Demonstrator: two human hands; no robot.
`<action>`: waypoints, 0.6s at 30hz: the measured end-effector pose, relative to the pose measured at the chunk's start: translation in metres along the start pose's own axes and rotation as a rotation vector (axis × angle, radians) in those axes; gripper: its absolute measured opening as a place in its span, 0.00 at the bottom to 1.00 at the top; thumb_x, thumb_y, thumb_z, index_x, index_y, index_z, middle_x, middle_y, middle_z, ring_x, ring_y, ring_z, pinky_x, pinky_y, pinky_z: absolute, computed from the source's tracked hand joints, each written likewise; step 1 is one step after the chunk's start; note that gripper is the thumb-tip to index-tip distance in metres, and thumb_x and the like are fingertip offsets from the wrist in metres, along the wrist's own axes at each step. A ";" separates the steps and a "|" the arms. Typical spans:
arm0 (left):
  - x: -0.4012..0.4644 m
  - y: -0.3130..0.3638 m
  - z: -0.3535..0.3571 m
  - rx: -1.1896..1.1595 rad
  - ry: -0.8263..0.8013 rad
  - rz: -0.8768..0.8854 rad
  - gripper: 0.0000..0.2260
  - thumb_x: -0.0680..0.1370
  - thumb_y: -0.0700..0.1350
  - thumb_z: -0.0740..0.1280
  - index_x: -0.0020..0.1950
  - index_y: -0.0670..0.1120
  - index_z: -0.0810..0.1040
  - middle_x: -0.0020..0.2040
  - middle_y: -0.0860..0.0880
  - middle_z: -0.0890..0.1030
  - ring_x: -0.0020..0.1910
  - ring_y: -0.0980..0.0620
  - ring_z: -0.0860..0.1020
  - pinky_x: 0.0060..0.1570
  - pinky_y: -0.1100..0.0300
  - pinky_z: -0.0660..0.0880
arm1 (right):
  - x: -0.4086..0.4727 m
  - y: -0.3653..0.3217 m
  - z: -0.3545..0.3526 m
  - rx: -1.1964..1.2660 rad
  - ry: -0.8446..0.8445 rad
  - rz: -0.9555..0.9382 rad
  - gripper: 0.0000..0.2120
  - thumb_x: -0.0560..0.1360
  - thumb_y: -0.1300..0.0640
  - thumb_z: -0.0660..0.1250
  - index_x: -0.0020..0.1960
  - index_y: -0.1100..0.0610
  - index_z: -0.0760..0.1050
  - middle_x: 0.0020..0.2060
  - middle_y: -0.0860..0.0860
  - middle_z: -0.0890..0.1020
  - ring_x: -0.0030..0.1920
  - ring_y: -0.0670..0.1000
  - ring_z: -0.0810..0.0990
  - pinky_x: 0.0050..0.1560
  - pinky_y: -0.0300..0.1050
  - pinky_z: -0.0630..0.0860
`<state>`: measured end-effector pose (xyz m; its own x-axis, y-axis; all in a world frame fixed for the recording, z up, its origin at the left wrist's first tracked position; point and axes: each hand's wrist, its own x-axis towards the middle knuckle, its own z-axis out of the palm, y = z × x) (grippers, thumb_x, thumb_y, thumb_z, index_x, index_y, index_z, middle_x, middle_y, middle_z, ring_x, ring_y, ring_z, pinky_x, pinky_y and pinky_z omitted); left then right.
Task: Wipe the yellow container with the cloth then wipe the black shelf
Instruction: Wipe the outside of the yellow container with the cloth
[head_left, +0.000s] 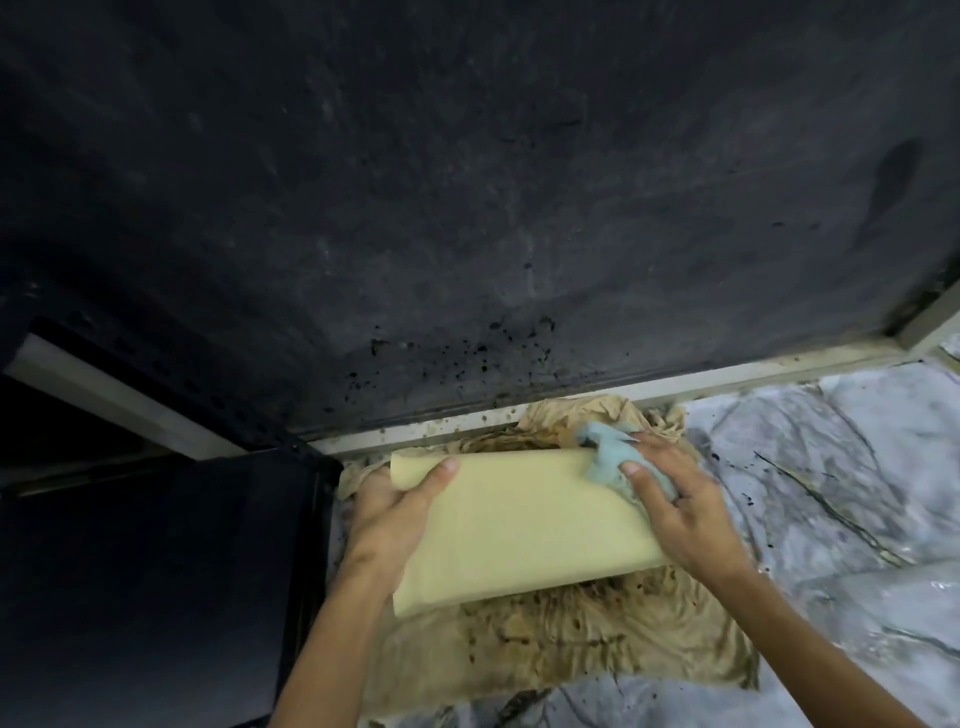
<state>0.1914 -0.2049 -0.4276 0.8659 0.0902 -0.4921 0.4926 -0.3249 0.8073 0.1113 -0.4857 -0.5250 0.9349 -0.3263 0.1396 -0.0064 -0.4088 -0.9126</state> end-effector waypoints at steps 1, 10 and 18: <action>-0.007 -0.001 0.002 0.014 0.014 0.041 0.14 0.74 0.52 0.78 0.49 0.41 0.87 0.44 0.44 0.91 0.48 0.41 0.89 0.52 0.40 0.85 | -0.005 -0.003 -0.001 0.031 0.046 0.061 0.19 0.77 0.43 0.64 0.61 0.52 0.80 0.60 0.41 0.81 0.63 0.43 0.77 0.65 0.44 0.73; -0.071 0.015 0.011 0.254 -0.063 0.270 0.16 0.74 0.50 0.77 0.62 0.57 0.83 0.47 0.68 0.87 0.48 0.65 0.86 0.51 0.66 0.83 | -0.011 -0.067 -0.048 0.200 0.247 0.116 0.11 0.82 0.50 0.60 0.60 0.48 0.78 0.45 0.50 0.85 0.44 0.47 0.83 0.43 0.42 0.80; -0.067 0.014 0.002 0.129 -0.214 0.197 0.27 0.73 0.42 0.79 0.70 0.57 0.77 0.55 0.61 0.89 0.56 0.60 0.87 0.51 0.66 0.82 | -0.011 -0.099 0.036 0.166 -0.150 0.072 0.12 0.84 0.47 0.56 0.62 0.43 0.76 0.52 0.40 0.82 0.54 0.42 0.80 0.52 0.44 0.77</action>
<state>0.1406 -0.2174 -0.3841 0.8987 -0.1823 -0.3990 0.2903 -0.4346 0.8525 0.1143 -0.4105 -0.4500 0.9766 -0.2139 0.0241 -0.0284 -0.2387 -0.9707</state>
